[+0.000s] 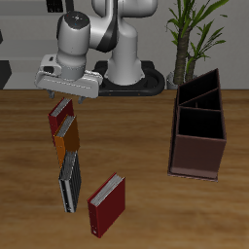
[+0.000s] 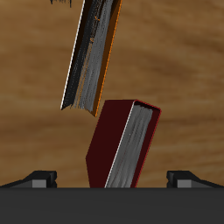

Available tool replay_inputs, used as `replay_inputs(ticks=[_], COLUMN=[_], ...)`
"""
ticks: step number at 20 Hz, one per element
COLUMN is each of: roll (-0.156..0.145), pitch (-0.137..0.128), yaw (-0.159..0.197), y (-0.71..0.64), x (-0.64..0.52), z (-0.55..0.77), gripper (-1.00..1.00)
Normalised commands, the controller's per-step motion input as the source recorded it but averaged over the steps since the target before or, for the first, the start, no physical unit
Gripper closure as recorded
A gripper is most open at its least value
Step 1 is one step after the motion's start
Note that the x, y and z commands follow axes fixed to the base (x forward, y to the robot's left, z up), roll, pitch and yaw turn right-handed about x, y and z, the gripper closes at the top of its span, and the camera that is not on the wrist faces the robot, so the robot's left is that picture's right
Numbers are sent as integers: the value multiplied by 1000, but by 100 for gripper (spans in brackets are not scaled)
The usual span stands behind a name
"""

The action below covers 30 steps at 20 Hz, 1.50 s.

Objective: Place the right red book into the left desk caddy's front compartment

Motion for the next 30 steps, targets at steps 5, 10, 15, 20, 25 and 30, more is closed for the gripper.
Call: replay_inputs(ticks=[5,10,15,20,25,30], roll=[45,28,15,3,-17,4], pitch=[6,3,3,-21,11,37], yaw=[-23,-16,-15,26,-36,-3], y=[-131,-139,-199,-67,4,1], x=[21,-12,77,99,119,117], z=[12,-14,-26,-2,-84,-320], gripper=[-100,-100,-100,-100,-100,-100])
